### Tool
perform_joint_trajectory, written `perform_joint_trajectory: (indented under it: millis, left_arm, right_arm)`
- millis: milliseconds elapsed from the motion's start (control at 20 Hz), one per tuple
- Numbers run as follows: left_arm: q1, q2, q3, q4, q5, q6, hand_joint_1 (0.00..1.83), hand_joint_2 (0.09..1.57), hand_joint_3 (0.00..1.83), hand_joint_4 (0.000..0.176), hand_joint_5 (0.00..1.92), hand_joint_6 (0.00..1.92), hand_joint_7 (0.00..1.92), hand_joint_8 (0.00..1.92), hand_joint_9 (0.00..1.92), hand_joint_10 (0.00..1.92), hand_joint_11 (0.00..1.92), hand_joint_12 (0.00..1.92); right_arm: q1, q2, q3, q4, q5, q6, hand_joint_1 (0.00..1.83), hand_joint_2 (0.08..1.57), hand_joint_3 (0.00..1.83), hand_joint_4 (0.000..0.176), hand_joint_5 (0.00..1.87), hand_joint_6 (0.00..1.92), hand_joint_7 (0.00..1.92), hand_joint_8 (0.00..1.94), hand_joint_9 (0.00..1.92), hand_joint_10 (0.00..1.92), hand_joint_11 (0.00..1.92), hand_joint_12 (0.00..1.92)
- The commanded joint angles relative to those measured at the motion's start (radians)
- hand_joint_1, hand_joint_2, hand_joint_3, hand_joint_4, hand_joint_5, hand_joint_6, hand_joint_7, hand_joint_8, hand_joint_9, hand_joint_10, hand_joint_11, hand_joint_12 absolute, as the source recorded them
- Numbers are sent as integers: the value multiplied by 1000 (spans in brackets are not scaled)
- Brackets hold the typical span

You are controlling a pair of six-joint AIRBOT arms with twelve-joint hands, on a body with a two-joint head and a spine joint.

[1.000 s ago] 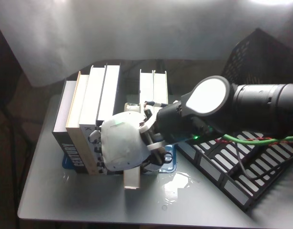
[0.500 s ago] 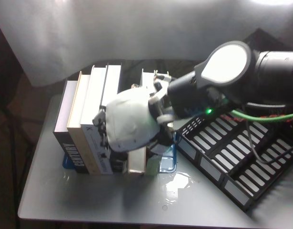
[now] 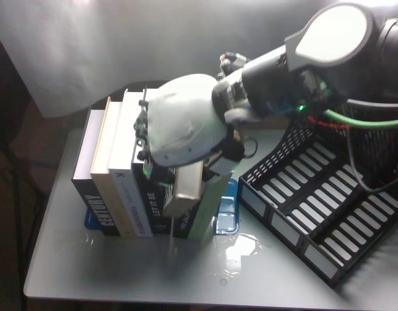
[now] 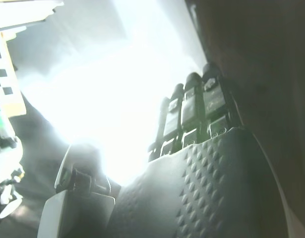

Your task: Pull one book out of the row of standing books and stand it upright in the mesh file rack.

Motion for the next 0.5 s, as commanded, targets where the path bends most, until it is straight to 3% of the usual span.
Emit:
perform_joint_trajectory:
  millis: [0,150,250,300,350,400,450]
  left_arm:
    - [-5,15,3,-23,-131,-2,72,1409,0,5,0,0,0,0,0,0,0,0]
    - [-8,15,4,-19,-131,-2,86,1418,0,0,0,0,0,0,0,0,0,0]
    - [-10,13,9,-6,-126,-2,69,1416,0,14,0,0,0,0,0,0,0,0]
    - [-13,14,9,-4,-127,-2,70,1420,0,12,0,0,0,0,0,0,0,0]
    - [-16,14,9,-3,-130,-2,70,1420,0,12,0,0,0,0,0,0,0,0]
    - [-19,14,9,-2,-131,-2,73,1422,0,21,0,0,0,0,0,0,0,0]
    - [-21,14,9,-1,-131,-2,52,1417,0,23,0,0,0,0,0,0,0,0]
  right_arm:
    - [16,24,3,8,-22,13,1351,1191,5,0,837,1141,797,1269,749,1517,511,1811]
    - [49,41,3,8,-6,35,1346,1205,4,0,802,1158,813,1310,696,1568,457,1865]
    - [51,40,11,4,-2,37,1342,1224,4,0,761,1125,795,1398,665,1638,560,1910]
    - [51,40,11,4,0,37,1327,1261,4,0,724,1175,715,1529,595,1720,538,1921]
    - [50,40,12,4,0,37,1327,1261,4,0,724,1175,715,1529,595,1720,538,1921]
    - [50,40,12,4,-3,37,1231,1246,0,0,773,1114,746,1614,631,1800,562,1921]
    - [50,40,12,4,-3,39,1315,1238,10,0,776,1076,744,1542,649,1731,598,1921]
